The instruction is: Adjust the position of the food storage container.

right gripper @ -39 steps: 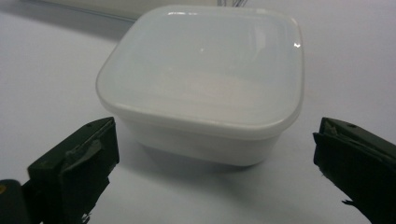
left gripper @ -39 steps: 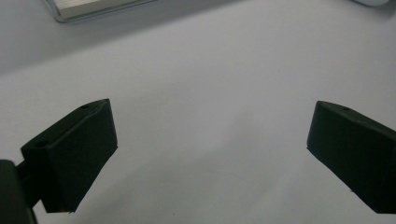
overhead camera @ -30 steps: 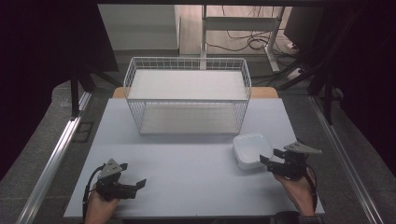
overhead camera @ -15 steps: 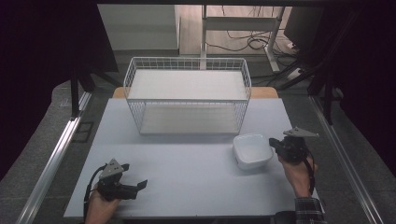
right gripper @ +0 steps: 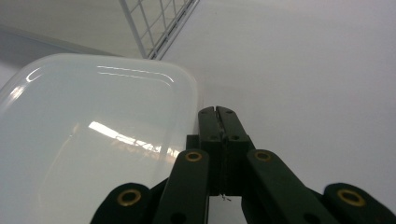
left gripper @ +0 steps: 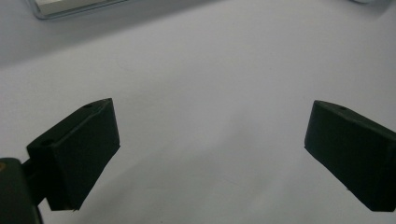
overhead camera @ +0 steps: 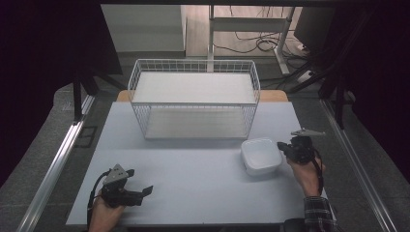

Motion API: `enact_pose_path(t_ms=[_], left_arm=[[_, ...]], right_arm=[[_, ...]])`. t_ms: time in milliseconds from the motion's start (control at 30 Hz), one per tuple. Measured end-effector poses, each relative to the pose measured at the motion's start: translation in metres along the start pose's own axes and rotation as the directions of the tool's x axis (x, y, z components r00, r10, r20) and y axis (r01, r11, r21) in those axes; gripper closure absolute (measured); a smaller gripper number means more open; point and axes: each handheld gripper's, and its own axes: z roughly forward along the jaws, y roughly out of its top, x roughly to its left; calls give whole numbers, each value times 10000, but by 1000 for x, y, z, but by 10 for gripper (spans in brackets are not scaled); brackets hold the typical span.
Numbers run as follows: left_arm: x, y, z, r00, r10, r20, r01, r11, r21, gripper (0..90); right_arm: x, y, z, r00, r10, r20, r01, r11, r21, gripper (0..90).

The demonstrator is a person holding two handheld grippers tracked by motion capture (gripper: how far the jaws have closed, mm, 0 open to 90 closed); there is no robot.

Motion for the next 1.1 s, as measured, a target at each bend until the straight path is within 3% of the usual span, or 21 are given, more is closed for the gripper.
enact_pose_path(t_ms=[233,700,867,1100], left_arm=[[-2,1,2,10000,33,-44,-32,9999,142,37],[-2,1,2,10000,-28,33,27,9998,202,39],[-1,1,1,9999,-80,90,78,9999,136,39],[-1,1,2,9999,-66,124,64,9998,175,40]], right_arm=[[8,-1,1,9995,0,-301,1,10000,34,891],[51,-3,4,9885,-494,-1429,561,9975,435,892],[74,-9,9,9763,-928,-1954,1129,9892,939,891],[107,-11,15,9511,-1427,-2738,1777,9782,1072,891]])
